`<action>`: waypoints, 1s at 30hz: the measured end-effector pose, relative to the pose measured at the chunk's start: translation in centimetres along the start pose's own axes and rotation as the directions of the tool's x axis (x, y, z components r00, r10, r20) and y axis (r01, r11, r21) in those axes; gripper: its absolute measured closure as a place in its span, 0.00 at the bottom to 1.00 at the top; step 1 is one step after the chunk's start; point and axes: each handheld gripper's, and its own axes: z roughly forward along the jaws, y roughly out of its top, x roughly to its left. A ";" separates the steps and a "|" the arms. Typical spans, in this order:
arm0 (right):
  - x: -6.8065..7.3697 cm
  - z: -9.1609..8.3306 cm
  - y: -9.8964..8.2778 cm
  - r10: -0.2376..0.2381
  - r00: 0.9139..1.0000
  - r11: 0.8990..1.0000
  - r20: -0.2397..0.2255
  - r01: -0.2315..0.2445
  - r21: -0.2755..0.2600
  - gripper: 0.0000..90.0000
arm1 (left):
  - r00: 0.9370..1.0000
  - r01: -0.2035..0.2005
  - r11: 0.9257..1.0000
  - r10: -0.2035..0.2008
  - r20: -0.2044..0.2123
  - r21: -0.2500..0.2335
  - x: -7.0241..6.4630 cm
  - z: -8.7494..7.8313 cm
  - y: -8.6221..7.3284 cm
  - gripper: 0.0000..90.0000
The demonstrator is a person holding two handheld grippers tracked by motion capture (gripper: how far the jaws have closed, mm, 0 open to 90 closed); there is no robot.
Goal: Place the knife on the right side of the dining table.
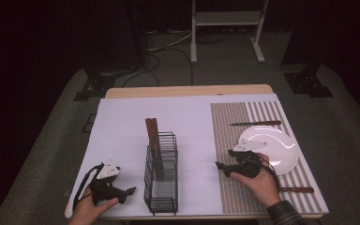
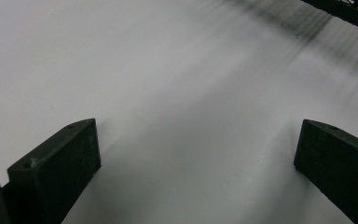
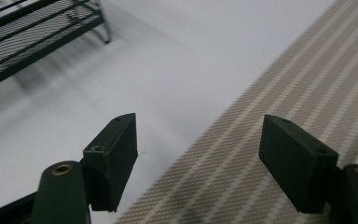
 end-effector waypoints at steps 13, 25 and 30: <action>4.8 2.0 -0.2 -0.108 0.986 0.992 -0.128 0.115 0.050 0.29 | 1.000 0.000 1.000 0.000 0.000 0.000 0.0 0.0 0.0 0.00; 6.9 3.5 -0.8 -0.197 0.964 0.973 -0.176 0.214 0.082 0.26 | 1.000 0.000 1.000 0.000 0.000 0.000 0.0 0.0 0.0 0.00; 7.4 3.6 -1.1 -0.223 0.962 0.968 -0.158 0.238 0.081 0.24 | 1.000 0.000 1.000 0.000 0.000 0.000 0.0 0.0 0.0 0.00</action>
